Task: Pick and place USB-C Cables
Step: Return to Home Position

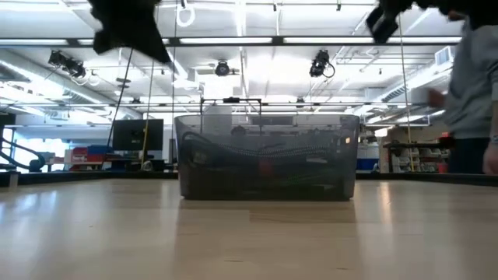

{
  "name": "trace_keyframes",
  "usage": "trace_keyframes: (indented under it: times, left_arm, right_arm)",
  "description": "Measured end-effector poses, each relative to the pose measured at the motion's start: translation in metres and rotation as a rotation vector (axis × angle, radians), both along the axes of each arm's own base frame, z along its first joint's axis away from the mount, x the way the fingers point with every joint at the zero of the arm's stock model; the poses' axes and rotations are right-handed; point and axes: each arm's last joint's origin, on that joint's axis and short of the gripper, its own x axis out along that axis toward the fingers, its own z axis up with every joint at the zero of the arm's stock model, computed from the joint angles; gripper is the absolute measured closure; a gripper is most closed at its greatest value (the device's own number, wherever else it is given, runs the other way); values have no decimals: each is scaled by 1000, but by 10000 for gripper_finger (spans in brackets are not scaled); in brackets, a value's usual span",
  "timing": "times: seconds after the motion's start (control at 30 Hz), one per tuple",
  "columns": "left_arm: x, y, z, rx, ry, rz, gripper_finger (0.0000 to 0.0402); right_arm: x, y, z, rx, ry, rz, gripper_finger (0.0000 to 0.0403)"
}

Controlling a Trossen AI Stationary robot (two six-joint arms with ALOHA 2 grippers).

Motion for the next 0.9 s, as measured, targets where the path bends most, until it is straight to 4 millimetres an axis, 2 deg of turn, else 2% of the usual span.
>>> trace_keyframes:
  times: [0.17, 0.27, 0.4, 0.53, 0.67, 0.77, 0.9]
  left_arm:
    - [-35, 13, 41, -28, -173, 24, 397]
    - [-54, 16, 62, 105, -246, -42, 397]
    - [-73, 19, 78, 250, -290, -99, 397]
    - [-81, 18, 81, 352, -261, -144, 397]
    - [-84, 16, 78, 417, -203, -182, 397]
    - [-86, 16, 74, 413, -181, -182, 397]
    - [-87, 14, 60, 400, -185, -184, 397]
  right_arm:
    - [-33, -5, 29, -75, -233, 0, 247]
    - [-52, -8, 40, -82, -333, 13, 247]
    - [-73, -9, 48, -81, -414, 66, 247]
    - [-91, -11, 47, -132, -424, 93, 247]
    - [-112, -15, 49, -200, -298, 77, 247]
    - [-131, -19, 58, -250, -243, 51, 247]
    - [-155, -23, 72, -332, -320, 65, 247]
